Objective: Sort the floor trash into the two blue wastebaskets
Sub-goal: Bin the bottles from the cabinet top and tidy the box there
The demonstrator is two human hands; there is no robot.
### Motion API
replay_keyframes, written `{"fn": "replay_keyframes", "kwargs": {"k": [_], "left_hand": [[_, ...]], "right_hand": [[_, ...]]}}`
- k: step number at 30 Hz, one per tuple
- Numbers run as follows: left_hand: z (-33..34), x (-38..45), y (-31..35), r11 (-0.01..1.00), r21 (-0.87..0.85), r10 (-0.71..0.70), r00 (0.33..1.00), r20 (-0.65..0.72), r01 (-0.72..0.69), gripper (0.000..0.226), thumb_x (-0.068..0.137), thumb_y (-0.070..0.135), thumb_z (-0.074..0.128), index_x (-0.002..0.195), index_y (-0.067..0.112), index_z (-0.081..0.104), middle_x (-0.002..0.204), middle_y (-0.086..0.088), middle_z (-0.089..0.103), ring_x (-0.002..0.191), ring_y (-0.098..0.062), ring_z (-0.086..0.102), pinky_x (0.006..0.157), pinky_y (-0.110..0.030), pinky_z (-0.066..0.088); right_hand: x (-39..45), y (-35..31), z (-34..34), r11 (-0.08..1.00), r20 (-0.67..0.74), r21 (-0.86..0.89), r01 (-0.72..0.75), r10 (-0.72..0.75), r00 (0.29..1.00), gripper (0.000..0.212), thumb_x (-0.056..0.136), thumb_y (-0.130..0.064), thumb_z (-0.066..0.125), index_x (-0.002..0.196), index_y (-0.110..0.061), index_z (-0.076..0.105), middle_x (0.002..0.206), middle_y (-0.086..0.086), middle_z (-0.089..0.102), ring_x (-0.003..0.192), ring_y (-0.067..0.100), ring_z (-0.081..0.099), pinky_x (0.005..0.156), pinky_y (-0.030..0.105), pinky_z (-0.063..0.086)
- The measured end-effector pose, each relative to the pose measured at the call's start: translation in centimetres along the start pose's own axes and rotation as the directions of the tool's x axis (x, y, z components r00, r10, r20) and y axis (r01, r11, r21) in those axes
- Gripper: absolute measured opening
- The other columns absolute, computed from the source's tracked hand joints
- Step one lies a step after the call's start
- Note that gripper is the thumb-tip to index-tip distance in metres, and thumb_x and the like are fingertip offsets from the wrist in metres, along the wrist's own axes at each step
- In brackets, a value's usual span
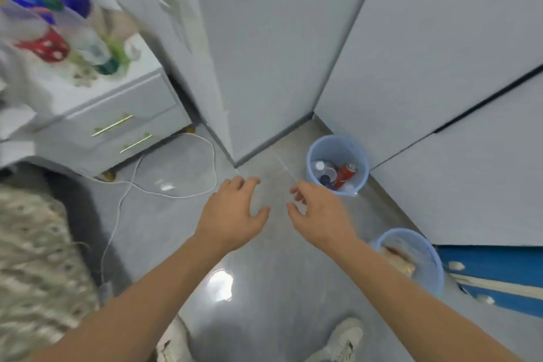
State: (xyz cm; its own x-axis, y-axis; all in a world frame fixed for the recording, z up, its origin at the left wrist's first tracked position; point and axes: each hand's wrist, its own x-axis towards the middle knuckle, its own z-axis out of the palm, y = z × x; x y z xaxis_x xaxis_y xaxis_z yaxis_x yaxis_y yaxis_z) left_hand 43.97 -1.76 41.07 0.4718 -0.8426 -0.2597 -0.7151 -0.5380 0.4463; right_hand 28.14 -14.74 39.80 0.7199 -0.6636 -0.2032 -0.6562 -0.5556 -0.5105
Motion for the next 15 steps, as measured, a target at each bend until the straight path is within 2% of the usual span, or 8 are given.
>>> {"fn": "replay_keyframes", "kwargs": {"k": [7, 11, 13, 15], "left_hand": [[-15.3, -8.6, -16.4, 0.951, -0.151, -0.294, 0.939, -0.177, 0.269, 0.051, 0.093, 0.054, 0.055, 0.138, 0.031, 0.048, 0.128, 0.006, 0.056, 0.125, -0.017, 0.050, 0.097, -0.035, 0.047], [-19.5, -13.2, -24.4, 0.893, -0.265, -0.426, 0.874, -0.234, 0.364, 0.050, 0.091, 0.057, 0.050, 0.134, 0.033, 0.051, 0.126, 0.010, 0.055, 0.123, -0.012, 0.051, 0.096, -0.033, 0.049], [-20.7, -14.8, -27.1, 0.864, -0.303, -0.477, 0.846, -0.238, 0.402, 0.041, 0.094, 0.051, 0.055, 0.131, 0.035, 0.052, 0.119, 0.014, 0.055, 0.117, -0.008, 0.052, 0.089, -0.029, 0.048], [-21.3, -15.3, -29.1, 0.846, -0.339, -0.503, 0.828, -0.249, 0.412, 0.034, 0.094, 0.045, 0.059, 0.127, 0.036, 0.054, 0.111, 0.016, 0.053, 0.108, -0.005, 0.052, 0.085, -0.026, 0.047]], "right_hand": [[3.9, -22.0, 3.3, 0.983, 0.199, 0.011, 0.181, -0.180, 0.963, 0.031, 0.084, -0.057, 0.051, 0.105, -0.037, 0.061, 0.091, -0.016, 0.064, 0.086, 0.003, 0.061, 0.082, 0.030, 0.052], [5.4, -30.9, 6.3, 0.976, 0.264, 0.070, 0.205, -0.216, 0.940, 0.030, 0.081, -0.060, 0.051, 0.095, -0.036, 0.062, 0.081, -0.016, 0.065, 0.079, 0.003, 0.063, 0.078, 0.033, 0.055], [6.5, -34.3, 7.6, 0.979, 0.288, 0.092, 0.185, -0.204, 0.936, 0.020, 0.084, -0.054, 0.058, 0.091, -0.035, 0.062, 0.079, -0.015, 0.066, 0.076, 0.004, 0.063, 0.075, 0.035, 0.056], [8.2, -36.9, 8.8, 0.975, 0.293, 0.102, 0.197, -0.219, 0.931, 0.019, 0.084, -0.054, 0.058, 0.090, -0.036, 0.062, 0.079, -0.015, 0.066, 0.076, 0.005, 0.063, 0.074, 0.035, 0.056]]}}
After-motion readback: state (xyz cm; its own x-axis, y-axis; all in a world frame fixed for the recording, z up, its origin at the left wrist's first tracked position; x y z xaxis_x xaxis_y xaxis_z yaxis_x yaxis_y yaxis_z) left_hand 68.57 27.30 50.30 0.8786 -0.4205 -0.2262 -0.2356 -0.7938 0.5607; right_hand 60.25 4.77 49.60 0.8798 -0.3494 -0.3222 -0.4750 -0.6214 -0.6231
